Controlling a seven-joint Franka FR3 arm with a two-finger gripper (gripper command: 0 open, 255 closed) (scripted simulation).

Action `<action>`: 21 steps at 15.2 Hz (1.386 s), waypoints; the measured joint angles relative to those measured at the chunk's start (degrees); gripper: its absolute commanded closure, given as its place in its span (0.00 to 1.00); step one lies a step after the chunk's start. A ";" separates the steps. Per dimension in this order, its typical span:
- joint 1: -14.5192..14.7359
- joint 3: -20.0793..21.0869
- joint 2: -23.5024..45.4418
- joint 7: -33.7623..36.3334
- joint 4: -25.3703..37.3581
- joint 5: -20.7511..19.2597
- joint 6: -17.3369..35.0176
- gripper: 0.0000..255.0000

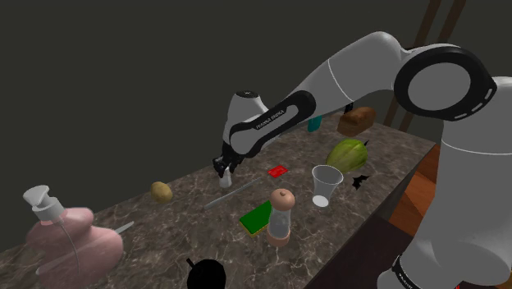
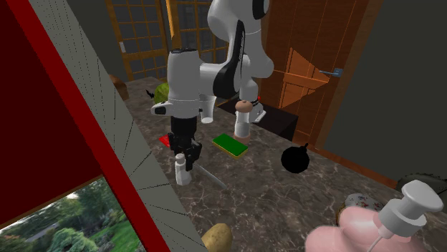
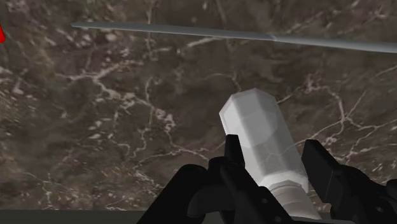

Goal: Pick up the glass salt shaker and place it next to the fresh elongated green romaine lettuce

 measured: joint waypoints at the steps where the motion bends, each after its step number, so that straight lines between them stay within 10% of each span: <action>1: 0.00 0.00 0.00 0.00 0.01 0.00 0.00 1.00; 21: -0.29 0.25 -6.29 0.02 4.48 0.66 -10.75 1.00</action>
